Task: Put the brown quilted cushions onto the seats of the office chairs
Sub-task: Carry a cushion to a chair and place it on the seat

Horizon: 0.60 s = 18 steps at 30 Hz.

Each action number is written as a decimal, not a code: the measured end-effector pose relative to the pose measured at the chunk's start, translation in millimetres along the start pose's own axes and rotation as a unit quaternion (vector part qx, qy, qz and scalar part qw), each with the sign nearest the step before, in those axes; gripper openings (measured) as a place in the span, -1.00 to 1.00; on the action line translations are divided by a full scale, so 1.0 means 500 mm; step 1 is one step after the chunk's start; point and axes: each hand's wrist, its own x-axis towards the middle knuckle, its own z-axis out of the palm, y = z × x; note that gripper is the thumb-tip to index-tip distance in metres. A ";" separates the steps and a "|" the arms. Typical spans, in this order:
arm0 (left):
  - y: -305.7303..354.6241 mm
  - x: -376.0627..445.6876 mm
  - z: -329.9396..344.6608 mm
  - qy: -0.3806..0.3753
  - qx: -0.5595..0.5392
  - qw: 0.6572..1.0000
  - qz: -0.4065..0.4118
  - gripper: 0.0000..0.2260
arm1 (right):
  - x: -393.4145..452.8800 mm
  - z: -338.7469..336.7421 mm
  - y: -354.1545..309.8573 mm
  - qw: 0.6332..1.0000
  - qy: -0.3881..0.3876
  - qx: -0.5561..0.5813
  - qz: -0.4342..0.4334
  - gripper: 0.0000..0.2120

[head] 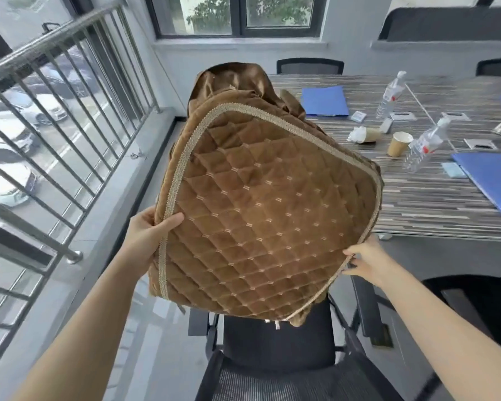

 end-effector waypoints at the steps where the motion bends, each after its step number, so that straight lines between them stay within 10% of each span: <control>1: -0.008 0.004 0.003 -0.001 0.006 1.000 0.001 -0.41 | 0.002 -0.003 -0.004 1.000 -0.008 0.004 -0.021 -0.44; 10: -0.192 0.070 0.079 0.117 0.086 0.988 -0.049 -0.80 | 0.048 -0.042 0.043 0.975 0.168 -0.074 -0.124 -0.56; 18: -0.486 0.070 0.140 0.161 0.129 0.969 -0.134 -0.57 | 0.144 -0.084 0.224 0.929 0.245 -0.236 -0.145 -0.82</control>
